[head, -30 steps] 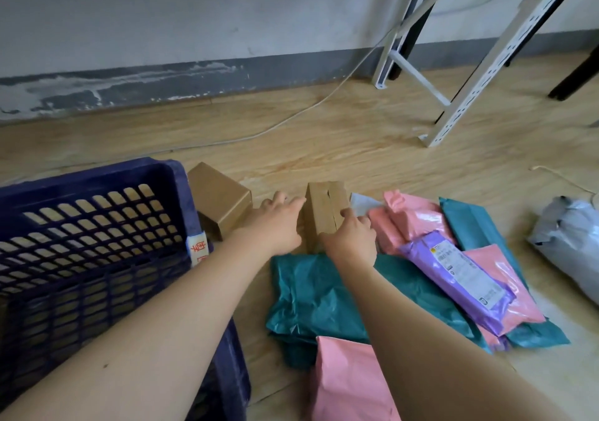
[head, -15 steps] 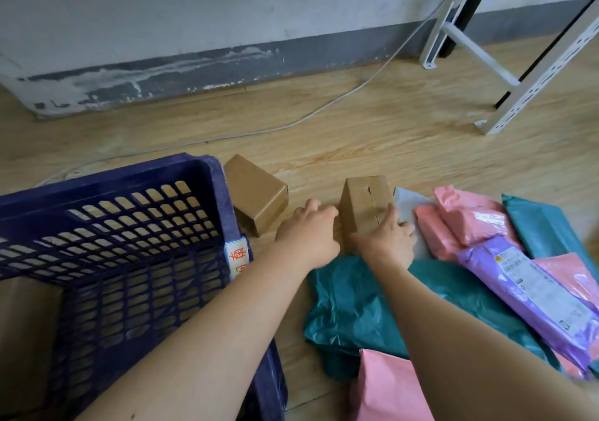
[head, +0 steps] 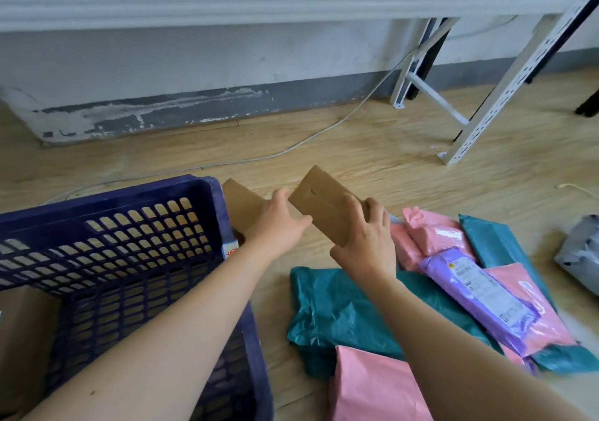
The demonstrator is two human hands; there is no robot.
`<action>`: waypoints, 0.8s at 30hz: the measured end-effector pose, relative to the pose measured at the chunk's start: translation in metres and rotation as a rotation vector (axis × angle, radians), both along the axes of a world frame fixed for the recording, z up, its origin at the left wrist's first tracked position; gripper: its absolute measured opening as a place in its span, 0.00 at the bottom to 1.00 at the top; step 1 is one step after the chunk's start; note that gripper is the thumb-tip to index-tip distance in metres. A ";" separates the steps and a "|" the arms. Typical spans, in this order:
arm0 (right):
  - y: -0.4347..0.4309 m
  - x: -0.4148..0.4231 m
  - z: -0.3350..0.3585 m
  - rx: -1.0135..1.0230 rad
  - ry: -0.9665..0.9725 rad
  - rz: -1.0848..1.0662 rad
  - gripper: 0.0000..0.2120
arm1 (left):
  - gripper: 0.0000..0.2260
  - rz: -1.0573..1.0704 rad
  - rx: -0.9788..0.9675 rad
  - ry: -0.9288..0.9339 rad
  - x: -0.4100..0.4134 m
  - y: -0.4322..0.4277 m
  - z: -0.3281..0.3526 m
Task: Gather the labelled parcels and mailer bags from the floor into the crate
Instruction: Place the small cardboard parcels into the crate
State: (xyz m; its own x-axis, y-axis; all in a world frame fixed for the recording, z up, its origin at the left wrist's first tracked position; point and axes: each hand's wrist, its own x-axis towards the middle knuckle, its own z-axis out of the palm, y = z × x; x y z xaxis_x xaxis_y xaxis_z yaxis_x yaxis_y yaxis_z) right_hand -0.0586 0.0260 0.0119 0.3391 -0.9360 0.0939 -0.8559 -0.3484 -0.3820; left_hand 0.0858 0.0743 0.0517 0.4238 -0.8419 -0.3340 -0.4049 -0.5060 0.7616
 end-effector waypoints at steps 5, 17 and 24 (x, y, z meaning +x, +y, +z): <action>0.020 -0.011 0.018 -0.127 -0.010 0.081 0.41 | 0.30 0.101 -0.042 0.071 0.001 0.023 0.021; 0.065 -0.041 0.085 -0.351 0.036 0.241 0.40 | 0.32 0.248 -0.145 0.202 -0.014 0.075 0.081; 0.098 -0.023 0.172 -0.095 -0.252 0.099 0.34 | 0.32 0.220 -0.147 0.103 -0.001 0.123 0.136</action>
State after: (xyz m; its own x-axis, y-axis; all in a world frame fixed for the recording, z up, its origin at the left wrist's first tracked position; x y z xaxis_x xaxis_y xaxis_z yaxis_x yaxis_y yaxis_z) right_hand -0.0811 0.1238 0.1835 0.3836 -0.8823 0.2726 -0.6977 -0.4703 -0.5404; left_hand 0.0848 0.1974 0.1877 0.5724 -0.7758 -0.2656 -0.2143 -0.4542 0.8647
